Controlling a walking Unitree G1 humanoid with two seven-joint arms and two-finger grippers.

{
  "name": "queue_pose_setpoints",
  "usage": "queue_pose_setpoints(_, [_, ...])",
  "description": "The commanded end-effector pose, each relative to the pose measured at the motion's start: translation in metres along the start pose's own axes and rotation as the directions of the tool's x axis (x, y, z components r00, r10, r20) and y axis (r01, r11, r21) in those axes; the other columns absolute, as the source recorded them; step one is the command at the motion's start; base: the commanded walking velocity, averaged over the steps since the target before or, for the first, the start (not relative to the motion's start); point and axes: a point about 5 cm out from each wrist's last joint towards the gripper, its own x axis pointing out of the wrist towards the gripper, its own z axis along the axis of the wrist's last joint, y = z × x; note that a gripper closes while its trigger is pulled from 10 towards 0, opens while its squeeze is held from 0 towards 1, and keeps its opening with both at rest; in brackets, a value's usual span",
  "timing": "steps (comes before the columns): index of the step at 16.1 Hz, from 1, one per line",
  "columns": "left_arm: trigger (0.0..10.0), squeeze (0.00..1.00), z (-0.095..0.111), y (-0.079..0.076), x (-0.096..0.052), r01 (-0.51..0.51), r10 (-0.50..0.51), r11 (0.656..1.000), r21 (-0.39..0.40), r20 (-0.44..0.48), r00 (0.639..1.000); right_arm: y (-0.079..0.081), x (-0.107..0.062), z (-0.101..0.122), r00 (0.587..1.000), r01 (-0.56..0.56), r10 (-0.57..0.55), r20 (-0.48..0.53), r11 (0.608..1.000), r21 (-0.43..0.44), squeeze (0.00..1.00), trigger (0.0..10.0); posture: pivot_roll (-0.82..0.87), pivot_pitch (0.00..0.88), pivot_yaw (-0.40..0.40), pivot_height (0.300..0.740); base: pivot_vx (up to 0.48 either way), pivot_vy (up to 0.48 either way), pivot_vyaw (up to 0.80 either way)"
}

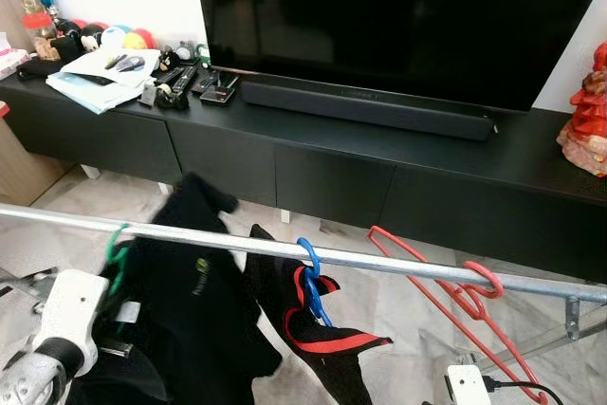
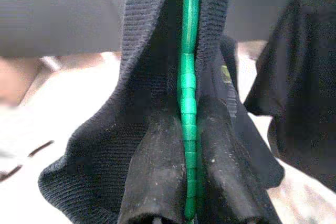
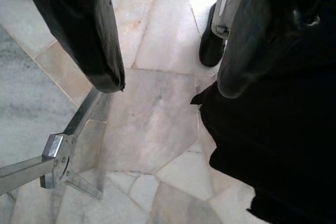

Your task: Hang hanger

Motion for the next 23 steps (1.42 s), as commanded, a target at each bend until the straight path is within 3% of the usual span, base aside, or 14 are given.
queue_pose_setpoints(1, [10.0, 0.00, 0.012, 0.011, -0.005, -0.095, 0.095, 0.995, -0.002, 0.079, 0.992, -0.001, -0.001, -0.003, 1.000, 0.000, -0.001, -0.019, 1.000, -0.011, 0.00, 10.0, 0.09, 0.075, 0.001, 0.740, 0.000, 0.000, 0.00])
queue_pose_setpoints(4, [10.0, 0.00, 0.017, 0.003, -0.017, -0.143, 0.150, 0.988, -0.054, 0.141, 0.979, -0.001, 0.000, -0.003, 1.000, -0.005, 0.004, -0.020, 1.000, -0.014, 0.00, 10.0, 0.10, 0.072, 0.004, 0.740, 0.000, 0.000, 0.00])
queue_pose_setpoints(7, [10.0, 0.00, 0.009, -0.010, -0.029, -0.089, 0.090, 0.996, -0.013, 0.121, 0.989, -0.001, 0.000, -0.003, 1.000, -0.004, 0.004, -0.019, 1.000, -0.013, 0.00, 10.0, 0.10, 0.070, 0.008, 0.740, 0.000, 0.000, 0.00])
queue_pose_setpoints(8, [10.0, 0.00, 0.003, -0.012, -0.033, -0.082, 0.077, 0.996, 0.045, 0.106, 0.991, 0.000, 0.000, -0.003, 1.000, -0.004, 0.003, -0.018, 1.000, -0.013, 0.00, 10.0, 0.11, 0.068, 0.010, 0.740, 0.000, 0.000, 0.00])
queue_pose_setpoints(11, [10.0, 0.00, -0.009, -0.010, -0.035, -0.123, 0.120, 0.991, 0.042, 0.071, 0.990, 0.000, 0.000, -0.003, 1.000, -0.005, 0.005, -0.019, 1.000, -0.014, 0.00, 10.0, 0.11, 0.063, 0.012, 0.740, 0.000, 0.000, 0.00])
queue_pose_setpoints(13, [10.0, 0.00, -0.024, -0.023, -0.032, -0.079, 0.079, 0.996, 0.028, 0.012, 0.997, 0.001, 0.000, -0.004, 1.000, -0.007, 0.007, -0.019, 1.000, -0.013, 0.00, 10.0, 0.10, 0.054, 0.014, 0.740, 0.000, 0.000, 0.00])
queue_pose_setpoints(14, [10.0, 0.00, -0.041, -0.026, -0.030, -0.061, 0.062, 0.998, 0.018, -0.053, 0.997, 0.001, 0.000, -0.004, 1.000, -0.007, 0.007, -0.020, 1.000, -0.013, 0.00, 10.0, 0.10, 0.054, 0.015, 0.740, 0.000, 0.000, 0.00])
queue_pose_setpoints(17, [10.0, 0.00, -0.071, -0.029, -0.027, -0.058, 0.061, 0.998, 0.024, -0.145, 0.987, 0.001, 0.000, -0.005, 1.000, -0.007, 0.007, -0.020, 1.000, -0.011, 0.00, 10.0, 0.09, 0.045, 0.018, 0.740, 0.000, 0.000, 0.00])
queue_pose_setpoints(20, [10.0, 0.00, -0.060, -0.040, -0.011, -0.035, 0.034, 0.999, -0.008, -0.090, 0.995, 0.000, 0.000, -0.005, 1.000, 0.001, -0.001, -0.018, 1.000, -0.006, 0.00, 10.0, 0.09, 0.051, 0.015, 0.740, 0.000, 0.000, 0.00])
queue_pose_setpoints(23, [10.0, 0.00, -0.072, -0.049, 0.001, -0.037, 0.036, 0.999, -0.005, -0.132, 0.991, -0.001, -0.001, -0.005, 1.000, 0.005, -0.005, -0.013, 1.000, 0.004, 0.00, 10.0, 0.09, 0.060, 0.010, 0.740, 0.000, 0.000, 0.00])
